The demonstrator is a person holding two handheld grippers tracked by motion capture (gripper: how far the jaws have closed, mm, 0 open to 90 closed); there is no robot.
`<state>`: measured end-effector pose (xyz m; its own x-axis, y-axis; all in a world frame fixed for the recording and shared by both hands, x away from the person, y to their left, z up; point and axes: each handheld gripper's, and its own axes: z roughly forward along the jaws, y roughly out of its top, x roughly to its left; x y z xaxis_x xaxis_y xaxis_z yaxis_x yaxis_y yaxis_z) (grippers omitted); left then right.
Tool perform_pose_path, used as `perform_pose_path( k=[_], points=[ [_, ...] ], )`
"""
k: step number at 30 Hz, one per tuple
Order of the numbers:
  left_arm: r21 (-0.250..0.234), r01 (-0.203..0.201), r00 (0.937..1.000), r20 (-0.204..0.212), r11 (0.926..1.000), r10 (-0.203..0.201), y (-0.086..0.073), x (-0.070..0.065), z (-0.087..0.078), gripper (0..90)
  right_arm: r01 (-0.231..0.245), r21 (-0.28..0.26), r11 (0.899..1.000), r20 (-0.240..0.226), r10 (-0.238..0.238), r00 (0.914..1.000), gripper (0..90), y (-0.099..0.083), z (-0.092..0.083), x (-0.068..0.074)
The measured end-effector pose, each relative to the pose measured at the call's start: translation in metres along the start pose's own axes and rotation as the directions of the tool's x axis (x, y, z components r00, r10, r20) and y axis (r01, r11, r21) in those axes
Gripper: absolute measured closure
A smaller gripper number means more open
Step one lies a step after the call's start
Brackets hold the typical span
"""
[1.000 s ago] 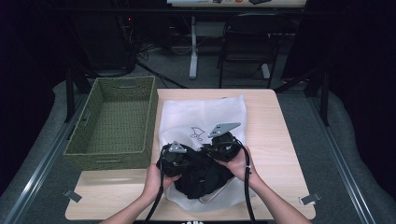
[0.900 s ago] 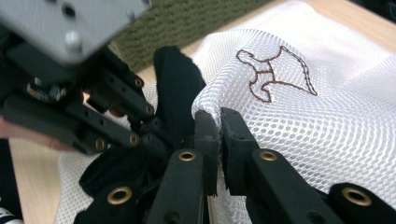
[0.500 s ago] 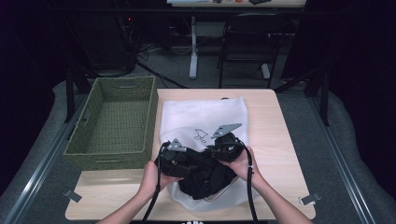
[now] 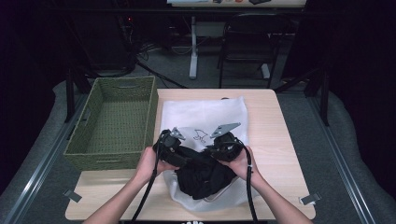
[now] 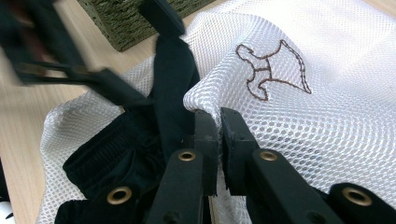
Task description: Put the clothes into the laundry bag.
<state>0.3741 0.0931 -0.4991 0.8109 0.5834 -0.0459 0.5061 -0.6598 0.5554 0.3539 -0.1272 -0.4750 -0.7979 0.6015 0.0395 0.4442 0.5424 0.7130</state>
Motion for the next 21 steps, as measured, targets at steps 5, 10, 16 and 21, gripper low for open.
perform_pose_path(
  k=[5,10,16,21],
  points=[
    [-0.006,-0.008,0.9997,0.024,0.9999,0.008,-0.007,0.004,0.013,77.0,0.002,0.003,1.000,-0.003,-0.002,1.0000,86.4,0.000,0.002,-0.001],
    [-0.059,-0.011,0.9977,0.067,0.9982,0.015,-0.007,-0.005,0.002,86.9,-0.001,-0.003,1.000,0.002,0.001,1.0000,86.5,0.002,0.004,0.000],
    [-0.164,-0.012,0.9848,0.169,0.9864,0.040,0.005,-0.042,-0.008,86.9,-0.012,-0.072,0.997,0.013,0.012,0.9998,86.6,0.008,-0.002,0.004],
    [-0.179,0.001,0.9928,0.118,0.9838,0.021,0.010,-0.049,0.019,86.0,-0.025,-0.123,0.992,-0.006,0.025,0.9997,86.6,0.011,-0.012,0.007]
  ],
)
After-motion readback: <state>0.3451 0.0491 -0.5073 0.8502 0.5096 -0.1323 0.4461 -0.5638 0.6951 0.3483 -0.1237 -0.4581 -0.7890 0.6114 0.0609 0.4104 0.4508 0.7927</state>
